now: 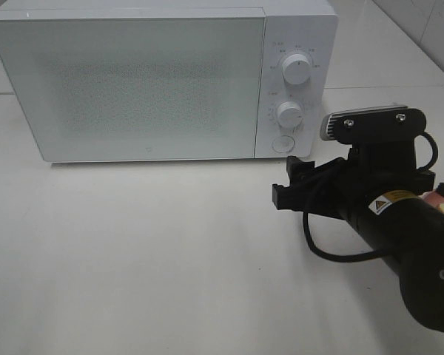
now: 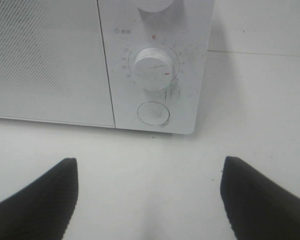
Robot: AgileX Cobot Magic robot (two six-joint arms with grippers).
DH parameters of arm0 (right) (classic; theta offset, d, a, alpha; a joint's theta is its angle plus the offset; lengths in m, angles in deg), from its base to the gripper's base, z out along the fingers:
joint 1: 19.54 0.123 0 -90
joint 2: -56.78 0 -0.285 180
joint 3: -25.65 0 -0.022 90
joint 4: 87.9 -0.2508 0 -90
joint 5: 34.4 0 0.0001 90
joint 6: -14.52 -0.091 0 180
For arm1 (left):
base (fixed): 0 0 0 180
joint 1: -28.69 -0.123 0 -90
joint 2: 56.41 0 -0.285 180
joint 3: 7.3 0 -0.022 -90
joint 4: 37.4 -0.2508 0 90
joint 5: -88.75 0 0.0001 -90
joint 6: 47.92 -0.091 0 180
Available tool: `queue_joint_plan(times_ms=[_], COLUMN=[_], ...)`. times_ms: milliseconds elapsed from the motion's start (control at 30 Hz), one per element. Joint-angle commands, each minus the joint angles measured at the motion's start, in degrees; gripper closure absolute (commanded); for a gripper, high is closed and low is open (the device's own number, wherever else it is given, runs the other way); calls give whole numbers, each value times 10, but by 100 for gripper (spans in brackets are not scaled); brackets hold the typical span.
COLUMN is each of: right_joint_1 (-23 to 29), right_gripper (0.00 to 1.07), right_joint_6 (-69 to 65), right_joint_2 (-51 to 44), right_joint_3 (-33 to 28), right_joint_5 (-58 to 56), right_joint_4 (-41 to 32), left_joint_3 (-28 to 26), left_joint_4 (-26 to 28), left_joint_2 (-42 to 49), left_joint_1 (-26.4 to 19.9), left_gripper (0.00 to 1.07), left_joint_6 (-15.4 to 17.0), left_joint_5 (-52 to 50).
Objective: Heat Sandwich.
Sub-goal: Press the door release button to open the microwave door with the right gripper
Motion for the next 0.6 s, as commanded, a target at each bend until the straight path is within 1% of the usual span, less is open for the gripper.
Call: queue_joint_plan(times_ms=[33,233,367,467,500,533,600], right_joint_1=[6,6,6,6,6,6,6], right_gripper=[31,31,31,31,31,31,31], right_joint_6=[-15,-50,-100,-202,-202,-258,-316], right_joint_2=[2,2,2,2,2,2,2], right_joint_3=[2,2,2,2,2,2,2], right_joint_5=[4,5,3,-1,-1,-4,-9], right_joint_4=[-1,-1,-1,0,0,0,1], left_joint_3=[1,1,1,1,1,1,1], left_joint_4=[2,2,2,2,2,2,2], left_joint_2=[12,12,12,12,12,12,12], left_joint_1=[-2,-2,-2,-2,-2,-2,-2], left_gripper=[9,9,9,9,9,9,9], left_joint_6=[1,1,1,1,1,1,1], left_joint_5=[-3,-3,-3,-3,-3,-3,-3])
